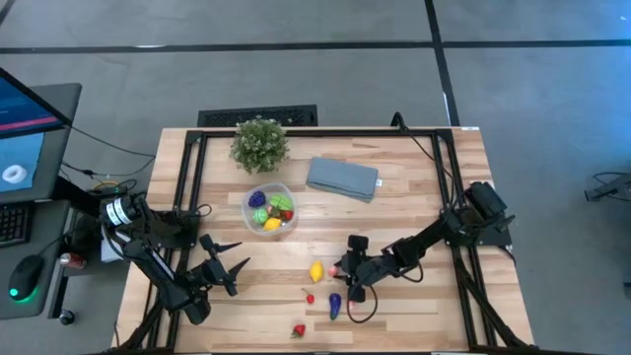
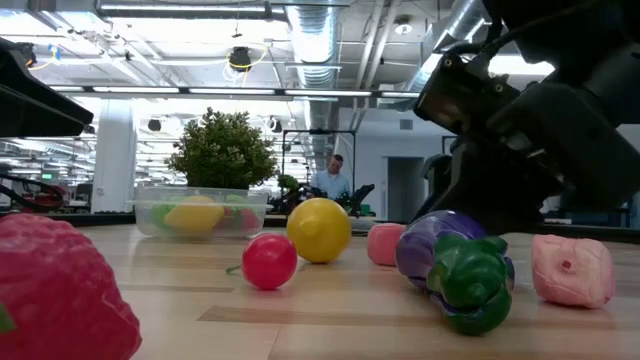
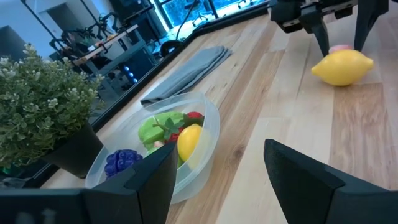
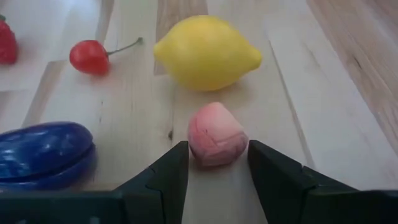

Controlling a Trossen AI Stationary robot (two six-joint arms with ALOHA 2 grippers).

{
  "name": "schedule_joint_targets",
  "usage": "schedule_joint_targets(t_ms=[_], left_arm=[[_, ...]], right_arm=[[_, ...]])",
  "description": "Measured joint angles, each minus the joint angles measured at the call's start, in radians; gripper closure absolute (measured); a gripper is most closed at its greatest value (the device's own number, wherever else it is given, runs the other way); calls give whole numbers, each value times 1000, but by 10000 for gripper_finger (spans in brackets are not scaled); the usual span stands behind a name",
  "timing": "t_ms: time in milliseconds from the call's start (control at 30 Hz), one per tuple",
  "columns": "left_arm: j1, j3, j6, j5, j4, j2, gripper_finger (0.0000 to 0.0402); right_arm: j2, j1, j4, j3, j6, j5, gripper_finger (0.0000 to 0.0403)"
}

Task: Pick and placing Produce into tupperware
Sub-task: Put the top peach into the transparent bin

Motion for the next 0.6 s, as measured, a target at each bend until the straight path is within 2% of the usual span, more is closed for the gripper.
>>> schedule_joint_targets(t_ms=[333, 600], left_arm=[[0, 0, 4, 1, 1, 0, 171], [0, 0, 5, 5, 2, 0, 171]], right_arm=[[0, -27, 10, 0, 0, -16, 207], [-1, -56, 12, 0, 0, -53, 175]])
